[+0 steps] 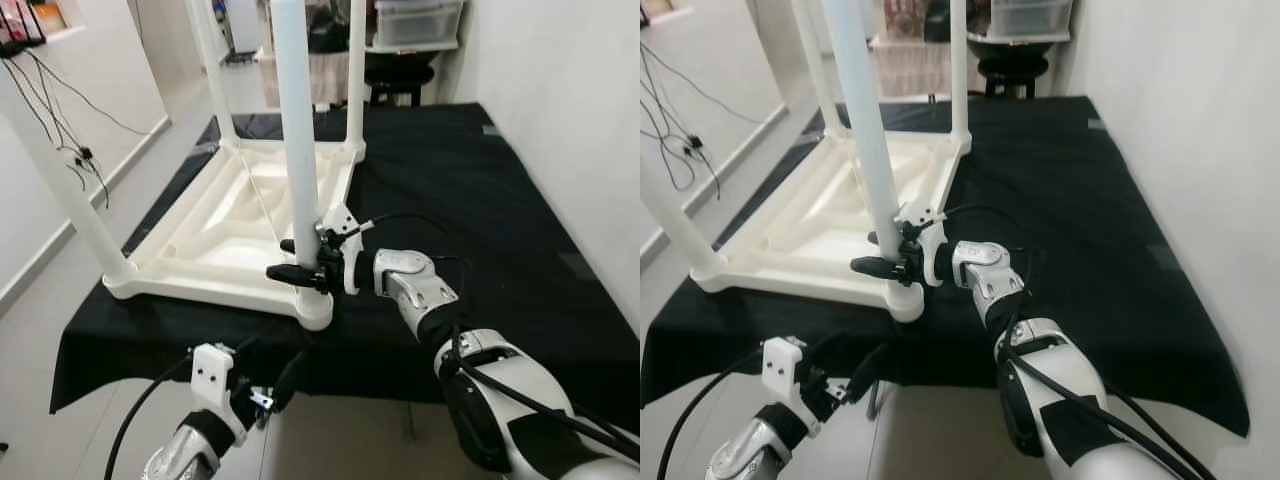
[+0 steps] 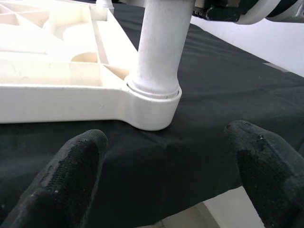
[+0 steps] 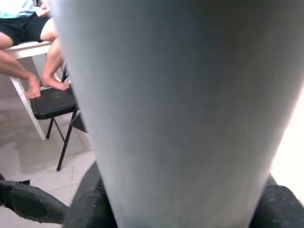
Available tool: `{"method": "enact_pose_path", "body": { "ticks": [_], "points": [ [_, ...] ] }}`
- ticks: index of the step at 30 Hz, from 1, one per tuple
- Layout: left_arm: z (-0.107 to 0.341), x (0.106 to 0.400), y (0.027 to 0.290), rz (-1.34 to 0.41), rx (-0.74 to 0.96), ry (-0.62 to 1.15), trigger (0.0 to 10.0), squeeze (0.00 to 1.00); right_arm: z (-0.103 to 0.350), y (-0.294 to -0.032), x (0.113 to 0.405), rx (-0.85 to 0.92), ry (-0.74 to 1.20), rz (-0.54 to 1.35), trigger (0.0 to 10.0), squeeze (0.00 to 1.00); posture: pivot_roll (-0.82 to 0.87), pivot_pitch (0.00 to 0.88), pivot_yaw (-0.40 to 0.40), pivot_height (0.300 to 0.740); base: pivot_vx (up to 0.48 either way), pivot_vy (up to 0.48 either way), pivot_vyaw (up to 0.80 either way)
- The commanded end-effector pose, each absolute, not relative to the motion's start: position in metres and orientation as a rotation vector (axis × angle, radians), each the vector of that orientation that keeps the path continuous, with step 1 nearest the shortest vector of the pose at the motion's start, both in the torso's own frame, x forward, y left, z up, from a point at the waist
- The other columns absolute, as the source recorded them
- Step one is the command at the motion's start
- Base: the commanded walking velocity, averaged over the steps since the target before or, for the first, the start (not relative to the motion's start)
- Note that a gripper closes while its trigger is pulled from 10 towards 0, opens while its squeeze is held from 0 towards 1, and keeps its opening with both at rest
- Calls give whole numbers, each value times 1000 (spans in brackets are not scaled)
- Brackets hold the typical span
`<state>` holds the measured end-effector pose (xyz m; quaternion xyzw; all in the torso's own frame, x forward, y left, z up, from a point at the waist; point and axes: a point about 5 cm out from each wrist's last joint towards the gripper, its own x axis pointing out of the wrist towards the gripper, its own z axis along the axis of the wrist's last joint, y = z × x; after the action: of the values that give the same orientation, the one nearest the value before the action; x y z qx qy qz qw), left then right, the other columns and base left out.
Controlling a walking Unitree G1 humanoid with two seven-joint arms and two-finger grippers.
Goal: Building children table
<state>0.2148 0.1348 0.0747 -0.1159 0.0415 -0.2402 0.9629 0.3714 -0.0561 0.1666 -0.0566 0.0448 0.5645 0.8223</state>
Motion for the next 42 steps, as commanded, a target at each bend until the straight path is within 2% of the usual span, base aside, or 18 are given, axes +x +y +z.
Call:
{"method": "enact_pose_path", "body": {
  "ticks": [1,4,7,8,10,11,12,14,15,16,17,22,23,29,30,31,35,42],
  "points": [
    [71,212,139,-471,-227,102,10000,0,159,-54,367,-111,123,1237,0,0,68,0,41,740,0,0,0],
    [71,212,140,-472,-227,103,10000,0,158,-55,367,-107,124,1241,0,0,68,0,42,740,0,0,0],
    [70,210,140,-476,-228,109,10000,0,138,-77,361,-149,157,1202,0,0,60,0,45,740,0,0,0],
    [70,210,140,-476,-228,109,10000,0,138,-77,361,-149,157,1202,0,0,60,0,45,740,0,0,0],
    [70,208,140,-477,-228,112,10000,0,117,-90,361,-199,238,1031,0,0,69,0,26,740,0,0,0],
    [70,208,140,-477,-228,112,10000,0,117,-90,361,-199,238,1031,0,0,69,0,26,740,0,0,0],
    [70,206,140,-476,-228,112,10000,0,100,-101,364,-176,242,606,0,0,68,0,7,740,0,0,0],
    [71,207,141,-473,-228,110,10000,0,54,-73,321,-54,343,375,0,0,89,0,5,740,0,0,0],
    [70,207,141,-472,-226,110,10000,0,45,-60,306,-18,362,385,0,0,79,0,7,740,0,0,0],
    [70,207,141,-472,-226,110,10000,0,45,-60,306,-18,362,385,0,0,79,0,7,740,0,0,0],
    [70,208,141,-470,-220,111,10000,0,38,-40,293,-8,386,519,0,0,68,0,19,740,0,0,0],
    [69,209,141,-469,-221,110,10000,0,51,-45,319,-67,332,541,0,0,73,0,4,740,0,0,0],
    [69,210,139,-476,-222,108,10000,0,69,-45,336,-86,276,510,0,0,72,0,-3,740,0,0,0],
    [69,214,139,-458,-210,98,10000,0,88,-30,347,-119,223,499,0,0,82,0,-3,740,0,0,0],
    [70,215,138,-455,-207,96,10000,0,96,-24,350,-138,199,494,10000,0,92,0,-8,740,0,0,0],
    [70,215,138,-453,-206,95,10000,0,105,-21,353,-160,170,483,10000,1000,96,0,-8,740,0,0,0],
    [70,216,138,-451,-206,92,10000,0,118,-23,361,-185,132,455,10000,1000,96,0,-9,740,0,0,0],
    [71,217,138,-453,-210,89,10000,0,169,-52,395,-175,20,339,10000,1000,91,0,2,740,0,0,0]
  ]
}}
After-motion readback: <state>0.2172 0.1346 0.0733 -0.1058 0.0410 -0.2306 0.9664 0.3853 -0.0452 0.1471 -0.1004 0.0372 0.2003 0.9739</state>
